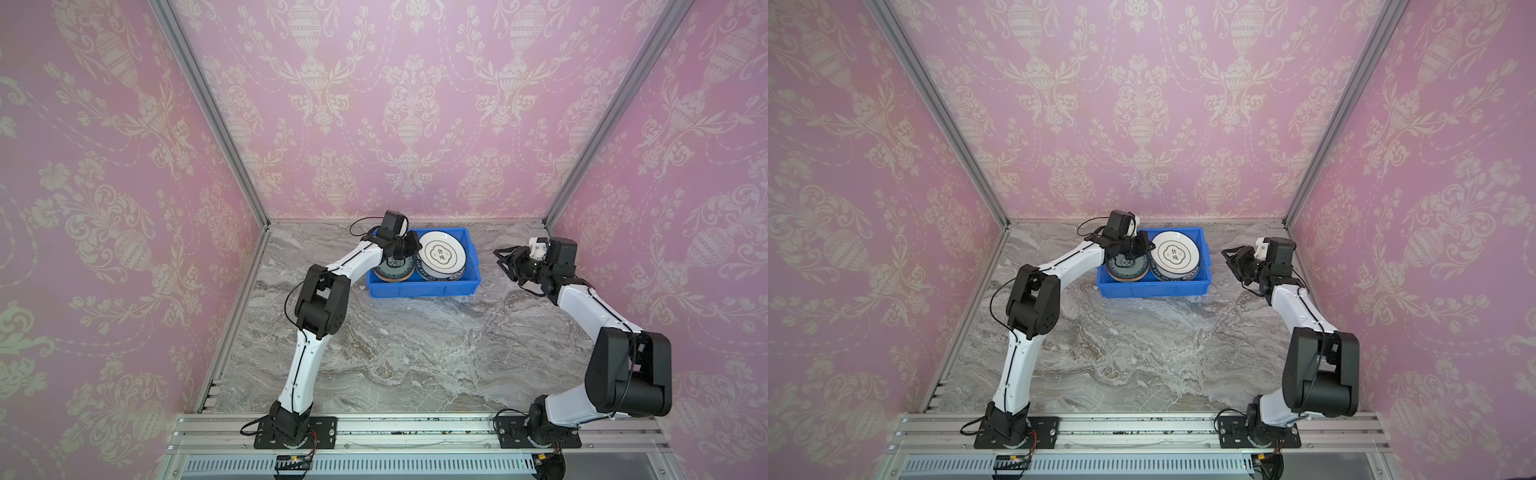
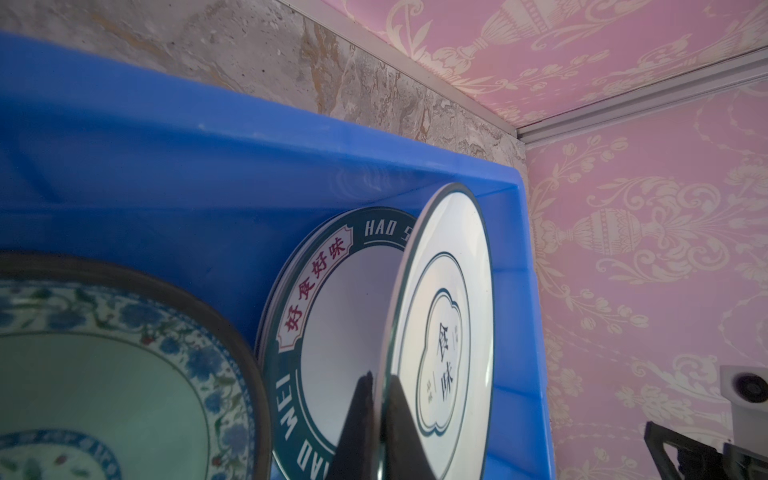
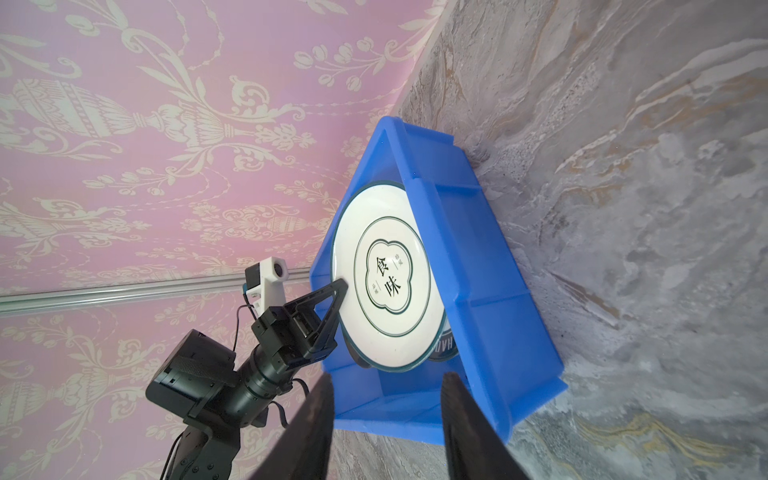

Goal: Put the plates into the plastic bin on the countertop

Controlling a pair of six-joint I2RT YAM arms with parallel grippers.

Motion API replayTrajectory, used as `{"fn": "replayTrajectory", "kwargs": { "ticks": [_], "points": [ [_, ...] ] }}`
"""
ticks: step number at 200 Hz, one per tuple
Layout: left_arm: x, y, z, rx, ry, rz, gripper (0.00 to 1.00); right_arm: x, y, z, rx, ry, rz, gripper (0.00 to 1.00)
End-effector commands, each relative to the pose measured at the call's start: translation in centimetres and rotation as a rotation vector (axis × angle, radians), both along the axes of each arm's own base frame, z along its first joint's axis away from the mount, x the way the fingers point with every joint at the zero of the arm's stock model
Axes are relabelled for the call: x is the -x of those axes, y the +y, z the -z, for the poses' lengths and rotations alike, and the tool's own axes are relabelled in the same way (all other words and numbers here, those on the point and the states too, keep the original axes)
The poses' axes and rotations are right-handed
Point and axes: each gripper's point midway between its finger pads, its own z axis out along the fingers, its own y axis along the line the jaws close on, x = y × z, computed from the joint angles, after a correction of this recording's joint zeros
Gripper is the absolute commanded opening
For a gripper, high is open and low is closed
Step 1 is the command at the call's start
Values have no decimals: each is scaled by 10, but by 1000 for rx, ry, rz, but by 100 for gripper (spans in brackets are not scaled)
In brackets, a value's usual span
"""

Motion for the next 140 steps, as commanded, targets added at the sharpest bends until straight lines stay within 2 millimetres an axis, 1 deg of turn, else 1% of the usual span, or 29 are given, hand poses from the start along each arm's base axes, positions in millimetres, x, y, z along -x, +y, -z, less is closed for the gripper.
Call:
{"fn": "replayTrajectory", "kwargs": {
  "ticks": [1, 51, 70, 88, 95, 109, 123, 140],
  "points": [
    [-3, -3, -1, -47, -27, 16, 0, 4, 0, -6, -15, -21, -6, 43],
    [-2, -8, 19, -85, 10, 43, 0, 5, 0, -3, -17, -16, -6, 43],
    [1, -10, 23, -118, 15, 63, 0, 6, 1, -2, -16, -15, -5, 43],
    [1, -11, 21, -141, 7, 73, 0, 7, 1, -2, -18, -14, -4, 43],
    [1, -10, 21, -151, 4, 73, 4, 7, 1, -1, -17, -15, -3, 44],
    [1, -6, 18, -174, -8, 69, 15, 8, 1, -2, -15, -14, 2, 43],
    [0, -2, 15, -202, -19, 67, 23, 8, 1, -3, -9, -20, 3, 44],
    [0, -1, 10, -222, -36, 77, 25, 10, 1, -2, -6, -17, 3, 44]
  ]
}}
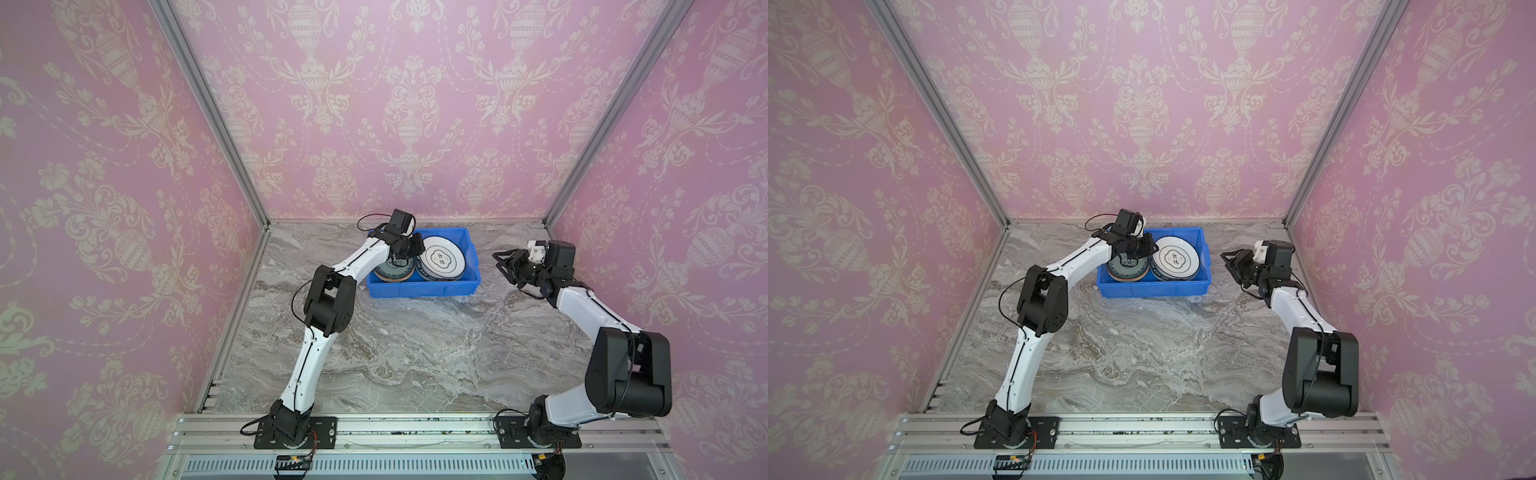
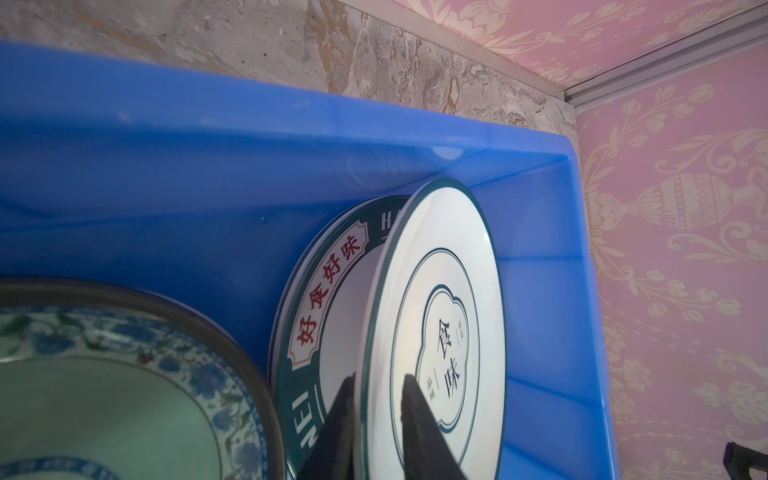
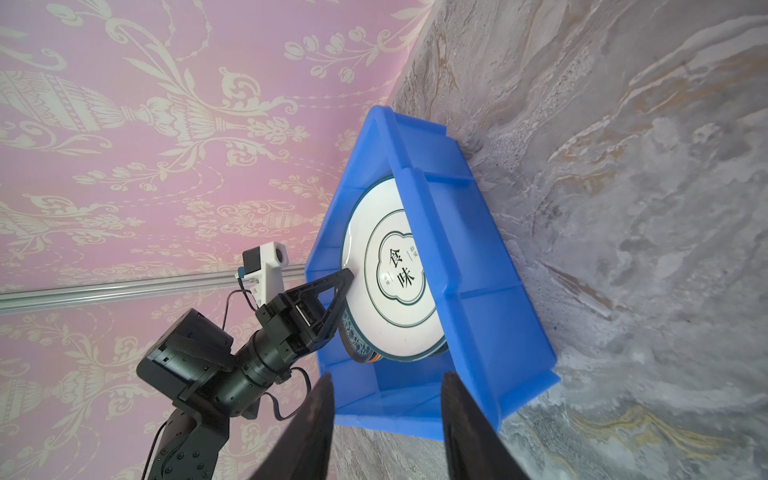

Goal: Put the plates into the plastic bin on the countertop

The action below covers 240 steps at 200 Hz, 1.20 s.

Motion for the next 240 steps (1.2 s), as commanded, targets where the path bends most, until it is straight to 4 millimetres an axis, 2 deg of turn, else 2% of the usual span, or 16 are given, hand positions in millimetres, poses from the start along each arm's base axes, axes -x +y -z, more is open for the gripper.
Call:
{"fn": "replayTrajectory", "kwargs": {
  "ticks": [1, 27, 108, 140, 161, 196, 205, 212, 218, 220, 226, 230, 240],
  "points": [
    [0, 2, -6, -71, -36, 27, 26, 5, -1, -9, 0, -25, 8, 44],
    [-2, 4, -16, -89, -58, 35, 30, 8, 2, -7, 1, -22, 4, 44],
    [3, 23, -32, -209, -110, 54, 32, 7, 25, -5, -3, -20, -35, 44],
    [10, 21, -41, -193, -119, 74, 31, 5, 33, -6, 6, -24, -56, 44],
    [17, 19, -54, -165, -144, 86, 30, 6, 43, -11, 46, -41, -91, 43],
    [35, 32, -95, -135, -272, 81, 33, 15, 66, -27, 221, -94, -182, 43],
    [42, 39, -103, -140, -312, 75, 40, 20, 71, -31, 281, -108, -207, 43],
    [47, 45, -107, -146, -346, 63, 49, 23, 73, -33, 328, -119, -221, 45],
    [53, 52, -107, -155, -368, 52, 60, 26, 73, -35, 366, -129, -227, 62],
    [54, 55, -108, -159, -380, 45, 67, 27, 73, -35, 377, -132, -226, 68],
    [59, 63, -109, -177, -407, 30, 86, 29, 73, -37, 404, -144, -230, 96],
    [64, 67, -110, -187, -423, 23, 98, 31, 73, -38, 421, -154, -236, 100],
    [75, 80, -108, -219, -464, 18, 99, 36, 71, -39, 476, -172, -243, 100]
  ]
}}
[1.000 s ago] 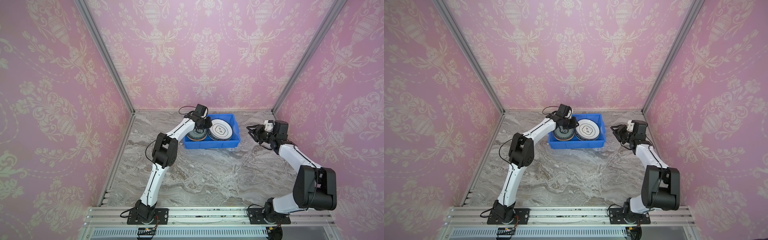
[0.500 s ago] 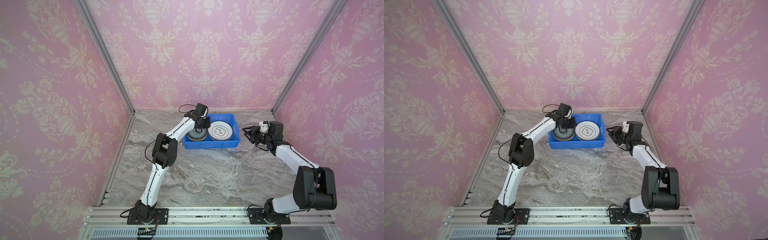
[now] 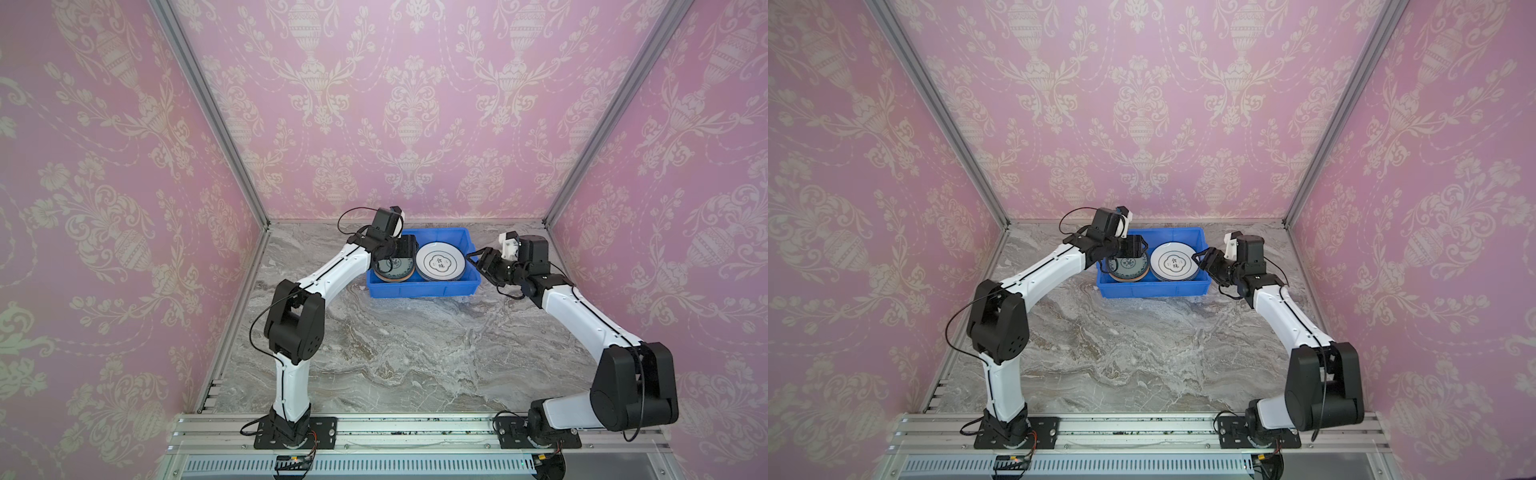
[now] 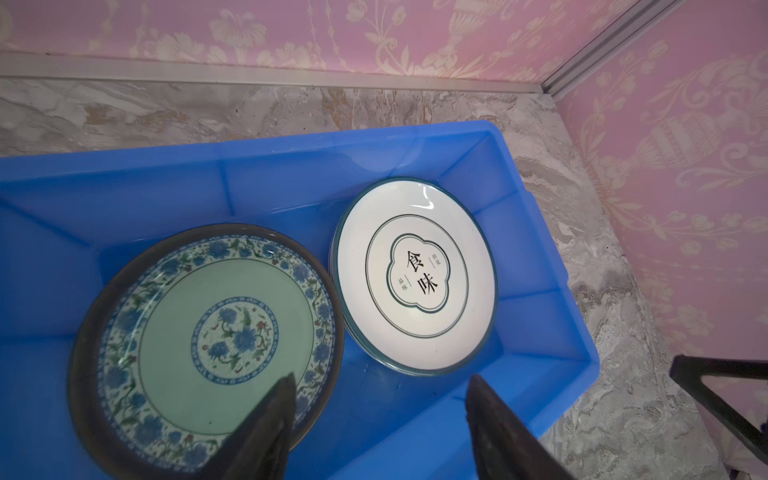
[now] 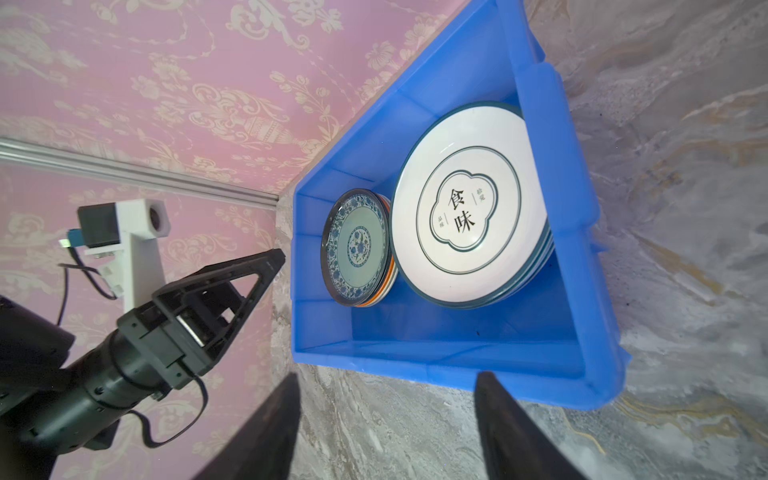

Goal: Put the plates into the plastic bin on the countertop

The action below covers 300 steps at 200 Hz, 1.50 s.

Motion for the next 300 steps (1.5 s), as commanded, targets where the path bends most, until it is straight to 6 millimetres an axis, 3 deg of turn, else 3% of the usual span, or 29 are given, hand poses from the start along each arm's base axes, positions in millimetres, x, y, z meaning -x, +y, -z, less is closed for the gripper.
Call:
{"fn": "replayTrajectory", "kwargs": {
  "ticks": [1, 24, 53, 65, 68, 92, 131, 154, 172, 199, 219, 229, 240, 261, 270, 284, 300],
  "points": [
    [10, 22, -17, -55, -178, -26, 99, 11, -13, -12, 196, -85, -14, 100],
    [34, 55, -8, -149, -293, -70, 99, 19, -25, -13, 314, -134, 5, 100],
    [66, 100, 3, -301, -434, -124, 99, 21, -60, -3, 516, -211, 133, 100],
    [79, 112, -5, -352, -532, -114, 99, 24, -65, 2, 614, -244, 130, 100],
    [86, 118, 2, -378, -538, -114, 99, 25, -66, 3, 644, -254, 123, 100],
    [106, 170, -5, -460, -600, -281, 99, 33, -81, 16, 797, -274, 143, 100],
    [132, 258, 32, -505, -543, -529, 99, 25, -97, 44, 883, -276, 205, 100],
    [140, 304, 53, -428, -542, -703, 99, 12, -102, 59, 875, -292, 257, 100],
    [138, 318, 76, -440, -511, -723, 99, 3, -102, 70, 901, -279, 248, 100],
    [118, 323, 77, -425, -554, -714, 99, 4, -113, 86, 905, -213, 258, 100],
    [100, 325, 112, -394, -489, -686, 99, 12, -120, 90, 915, -316, 291, 100],
    [94, 321, 102, -392, -566, -670, 99, 19, -128, 90, 906, -391, 347, 100],
    [99, 321, 113, -397, -459, -655, 99, 23, -140, 93, 857, -435, 419, 100],
    [86, 316, 109, -394, -512, -621, 99, 18, -128, 110, 818, -409, 302, 100],
    [88, 312, 113, -387, -476, -596, 99, 12, -126, 107, 812, -458, 312, 100],
    [87, 310, 116, -391, -450, -583, 99, 12, -127, 113, 821, -395, 290, 100],
    [84, 322, 114, -416, -456, -648, 99, 11, -126, 110, 818, -423, 297, 100]
  ]
}}
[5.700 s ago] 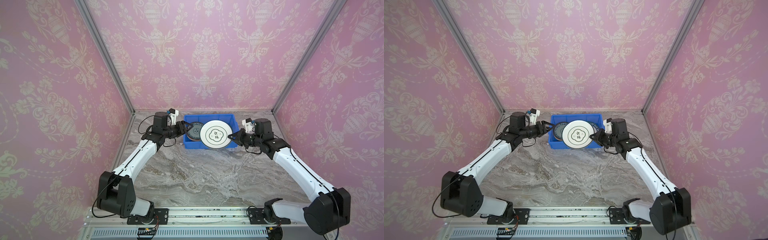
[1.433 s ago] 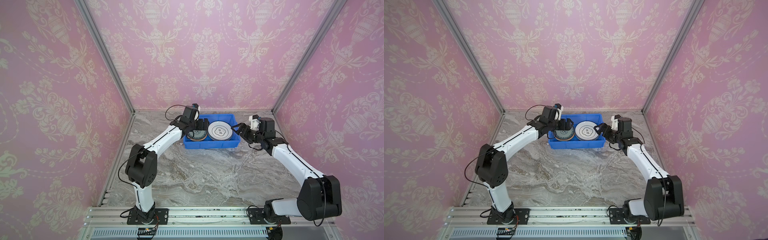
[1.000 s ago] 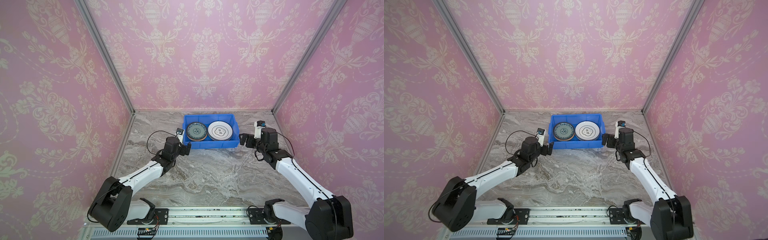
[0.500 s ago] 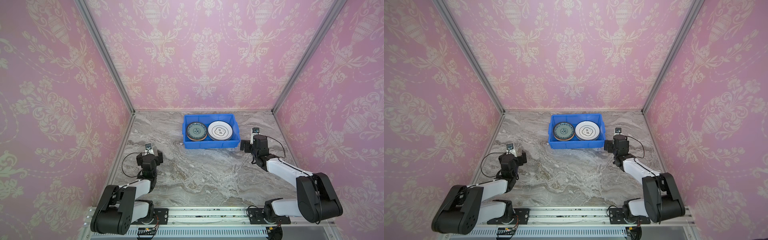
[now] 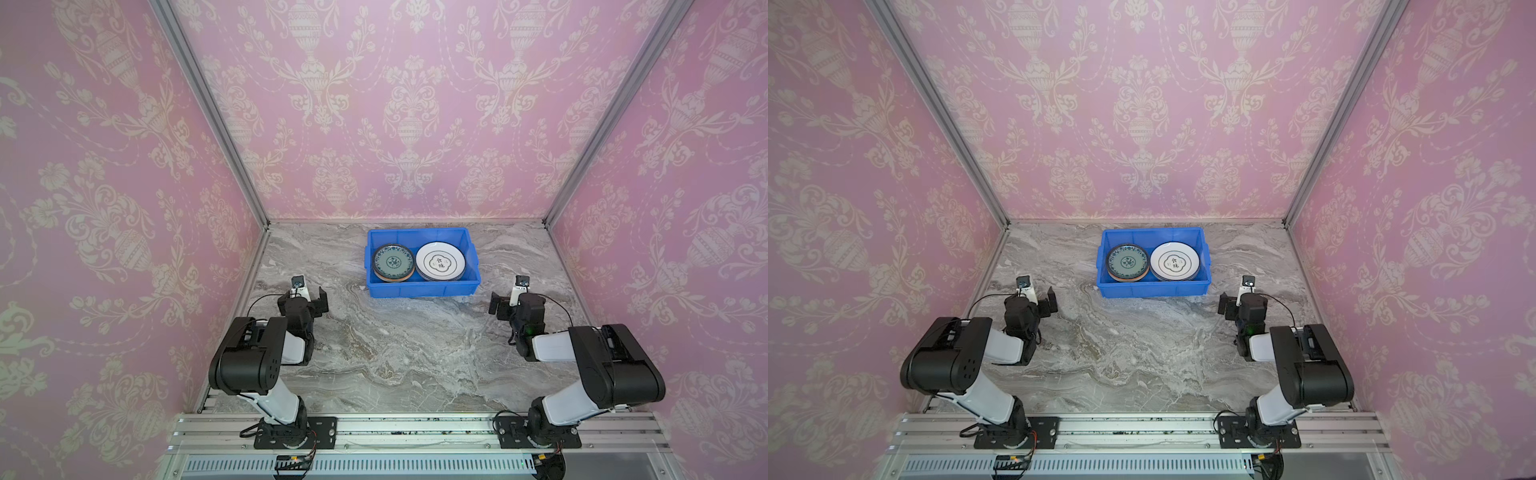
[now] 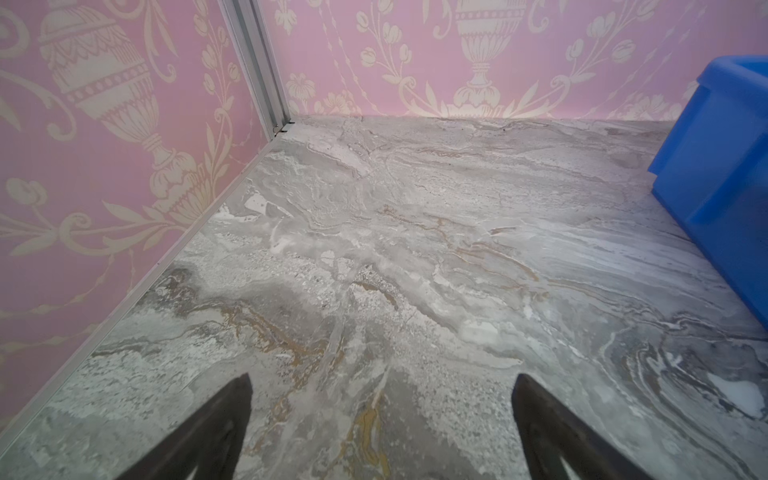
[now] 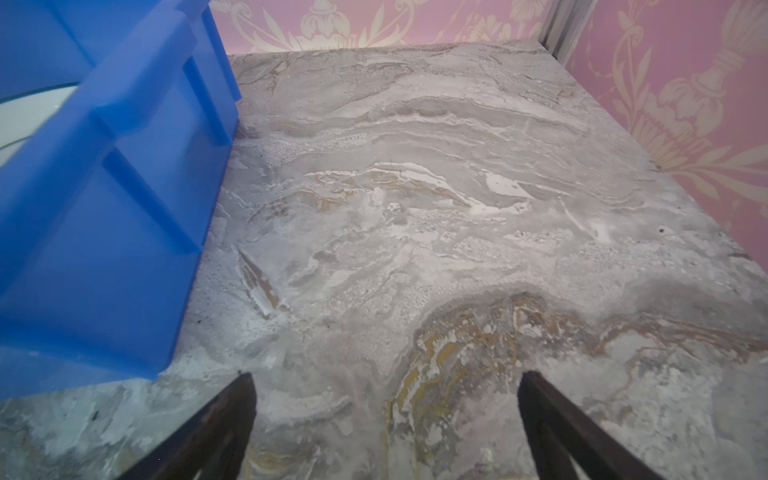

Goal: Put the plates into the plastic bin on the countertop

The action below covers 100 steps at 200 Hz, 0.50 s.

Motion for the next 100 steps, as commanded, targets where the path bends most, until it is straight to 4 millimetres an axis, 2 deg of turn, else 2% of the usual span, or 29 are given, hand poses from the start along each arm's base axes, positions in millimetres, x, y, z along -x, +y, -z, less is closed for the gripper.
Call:
{"fn": "replayTrajectory", "kwargs": {
  "ticks": [1, 9, 41, 56, 100],
  "points": [
    [-5, 6, -1, 6, 2, -30, 99, -16, 7, -32, -6, -131, -40, 100],
    [-5, 12, -1, 14, 23, -70, 99, -16, 7, -32, -7, -133, -40, 100],
    [-6, 9, -1, 3, 13, -50, 99, -16, 8, -32, -5, -131, -42, 100],
    [-6, 9, -1, 2, 13, -46, 99, -21, 25, -29, -11, -96, -150, 100],
    [-7, 8, -2, 2, 10, -45, 99, -21, 25, -30, -18, -103, -155, 100]
  ]
}}
